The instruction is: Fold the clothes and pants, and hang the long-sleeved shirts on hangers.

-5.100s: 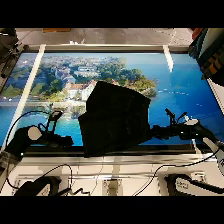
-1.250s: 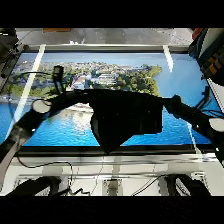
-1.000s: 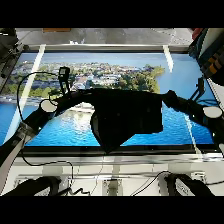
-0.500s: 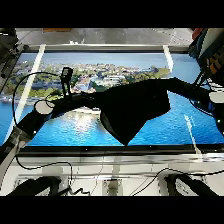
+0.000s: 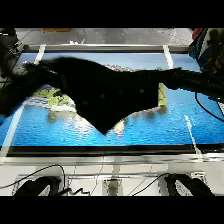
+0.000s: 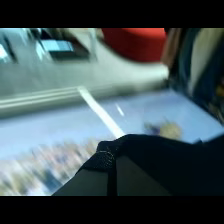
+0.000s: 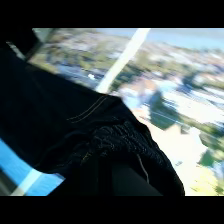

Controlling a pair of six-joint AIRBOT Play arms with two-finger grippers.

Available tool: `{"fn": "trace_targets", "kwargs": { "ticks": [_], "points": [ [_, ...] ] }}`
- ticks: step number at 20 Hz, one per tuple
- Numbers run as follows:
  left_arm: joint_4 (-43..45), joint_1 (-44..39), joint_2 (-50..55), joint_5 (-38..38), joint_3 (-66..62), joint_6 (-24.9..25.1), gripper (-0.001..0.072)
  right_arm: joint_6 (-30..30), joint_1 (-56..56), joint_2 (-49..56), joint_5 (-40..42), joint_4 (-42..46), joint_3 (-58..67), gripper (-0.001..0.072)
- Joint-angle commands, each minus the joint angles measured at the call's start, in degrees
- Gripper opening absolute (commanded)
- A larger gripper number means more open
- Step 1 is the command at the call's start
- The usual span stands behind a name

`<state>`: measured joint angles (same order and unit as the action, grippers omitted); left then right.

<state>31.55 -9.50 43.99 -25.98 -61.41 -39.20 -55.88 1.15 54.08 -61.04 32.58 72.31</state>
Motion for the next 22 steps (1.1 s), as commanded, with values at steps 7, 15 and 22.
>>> {"fn": "trace_targets", "kwargs": {
  "ticks": [7,15,22],
  "points": [
    [0.1,1.5,-21.9,1.9,-2.0,9.5,0.0007,-25.2,-22.7,-13.8,0.3,1.2,1.8,0.0026],
    [36.0,1.5,-6.6,-26.1,-1.9,-18.6,0.0006,-36.7,-40.6,-12.0,22.0,14.8,-23.5,0.0026],
    [26.1,1.3,24.4,-20.9,-1.9,-18.5,0.0006,-36.7,-31.9,1.5,47.9,17.2,-28.9,0.0026]
  ]
}}
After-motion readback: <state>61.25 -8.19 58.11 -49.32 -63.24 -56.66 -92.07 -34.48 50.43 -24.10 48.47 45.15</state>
